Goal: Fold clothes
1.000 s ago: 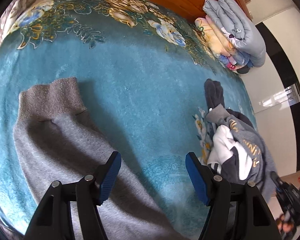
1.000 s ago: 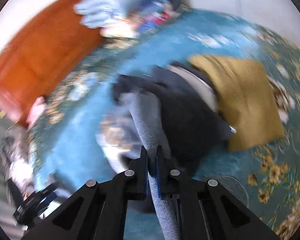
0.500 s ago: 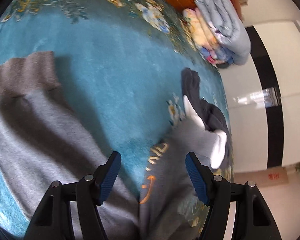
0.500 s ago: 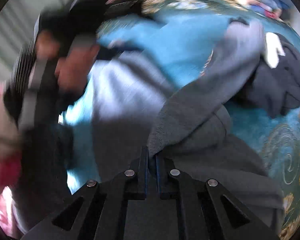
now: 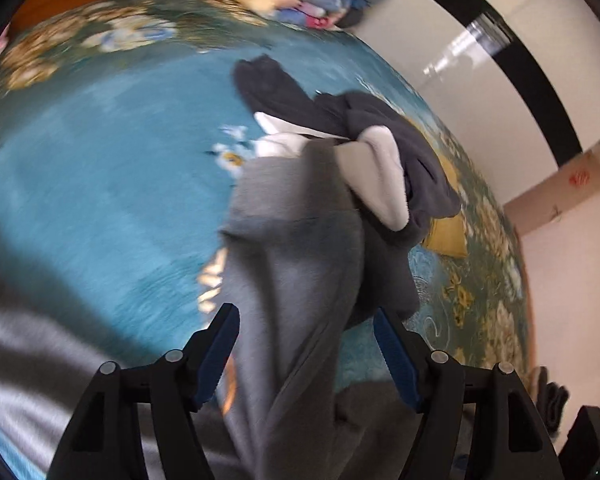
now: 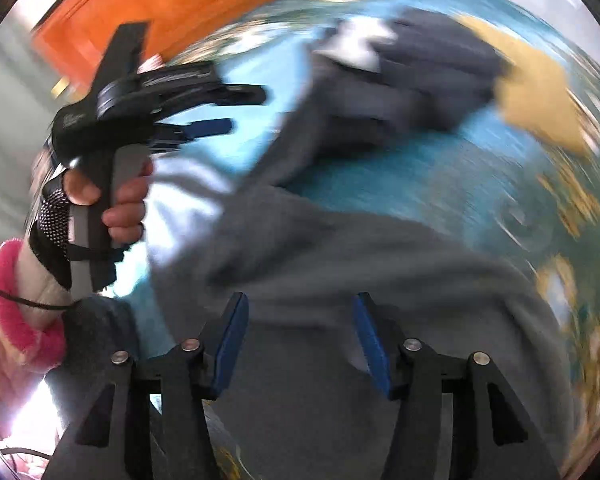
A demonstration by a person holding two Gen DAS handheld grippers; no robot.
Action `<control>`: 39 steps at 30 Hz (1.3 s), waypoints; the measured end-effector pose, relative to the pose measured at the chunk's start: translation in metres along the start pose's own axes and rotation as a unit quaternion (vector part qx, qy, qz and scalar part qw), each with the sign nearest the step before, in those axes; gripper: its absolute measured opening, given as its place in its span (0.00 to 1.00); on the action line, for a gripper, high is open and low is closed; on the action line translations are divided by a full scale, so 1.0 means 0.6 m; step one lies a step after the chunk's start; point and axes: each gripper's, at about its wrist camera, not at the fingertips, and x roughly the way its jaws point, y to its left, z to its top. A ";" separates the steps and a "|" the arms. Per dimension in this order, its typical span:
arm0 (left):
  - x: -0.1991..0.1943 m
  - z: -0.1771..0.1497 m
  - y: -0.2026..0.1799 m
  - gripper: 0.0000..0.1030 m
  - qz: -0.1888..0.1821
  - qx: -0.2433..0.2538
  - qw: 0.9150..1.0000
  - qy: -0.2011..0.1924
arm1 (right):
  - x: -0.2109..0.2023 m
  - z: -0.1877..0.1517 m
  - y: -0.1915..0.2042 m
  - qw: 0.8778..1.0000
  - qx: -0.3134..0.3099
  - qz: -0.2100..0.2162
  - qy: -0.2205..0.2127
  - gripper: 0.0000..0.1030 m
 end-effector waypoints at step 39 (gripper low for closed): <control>-0.143 -0.034 0.347 0.03 0.119 -0.314 0.935 -0.115 | -0.013 -0.121 -0.208 0.988 0.134 -0.062 0.038 0.54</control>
